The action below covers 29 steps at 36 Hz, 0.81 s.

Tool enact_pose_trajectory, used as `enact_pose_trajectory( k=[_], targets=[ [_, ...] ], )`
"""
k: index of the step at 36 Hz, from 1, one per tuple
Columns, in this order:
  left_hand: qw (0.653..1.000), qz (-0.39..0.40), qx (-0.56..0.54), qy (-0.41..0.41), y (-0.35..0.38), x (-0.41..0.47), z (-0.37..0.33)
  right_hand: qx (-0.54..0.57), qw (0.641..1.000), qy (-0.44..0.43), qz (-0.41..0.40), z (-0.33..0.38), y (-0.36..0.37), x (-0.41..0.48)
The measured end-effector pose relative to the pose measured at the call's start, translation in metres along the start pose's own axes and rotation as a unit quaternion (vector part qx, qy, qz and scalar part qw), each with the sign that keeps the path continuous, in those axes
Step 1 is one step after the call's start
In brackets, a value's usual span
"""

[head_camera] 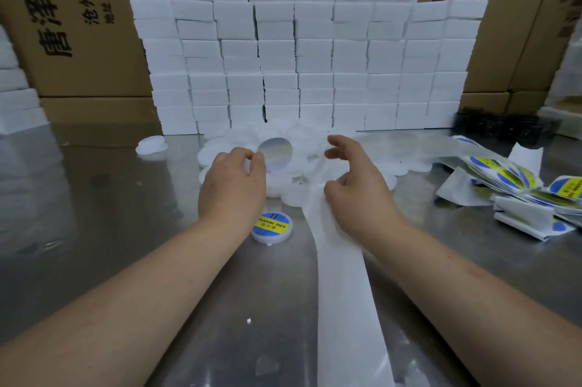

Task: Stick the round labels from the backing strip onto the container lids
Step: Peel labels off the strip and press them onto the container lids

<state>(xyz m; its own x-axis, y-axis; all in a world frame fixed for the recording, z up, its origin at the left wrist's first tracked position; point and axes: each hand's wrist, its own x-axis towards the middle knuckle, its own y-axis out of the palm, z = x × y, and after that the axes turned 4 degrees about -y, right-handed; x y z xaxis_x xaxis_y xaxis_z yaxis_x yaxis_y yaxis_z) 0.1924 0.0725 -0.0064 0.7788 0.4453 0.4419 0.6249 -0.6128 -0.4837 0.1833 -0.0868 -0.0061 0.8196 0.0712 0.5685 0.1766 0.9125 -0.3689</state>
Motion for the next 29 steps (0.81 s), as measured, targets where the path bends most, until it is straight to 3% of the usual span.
enact_pose_trajectory(
  k=[7, 17, 29],
  targets=[
    [1.000, -0.004, 0.018, 0.015, -0.003, -0.002, 0.000, 0.003, 0.999, -0.040, -0.014, 0.005, -0.005, -0.001],
    [0.992, -0.014, 0.075, 0.103, -0.007, -0.009, -0.009, 0.058, 0.996, 0.060, 0.030, 0.003, -0.004, 0.003],
    [0.983, -0.023, 0.085, 0.161, -0.010, -0.012, -0.012, 0.131, 0.979, 0.153, -0.019, 0.010, -0.005, 0.005]
  ],
)
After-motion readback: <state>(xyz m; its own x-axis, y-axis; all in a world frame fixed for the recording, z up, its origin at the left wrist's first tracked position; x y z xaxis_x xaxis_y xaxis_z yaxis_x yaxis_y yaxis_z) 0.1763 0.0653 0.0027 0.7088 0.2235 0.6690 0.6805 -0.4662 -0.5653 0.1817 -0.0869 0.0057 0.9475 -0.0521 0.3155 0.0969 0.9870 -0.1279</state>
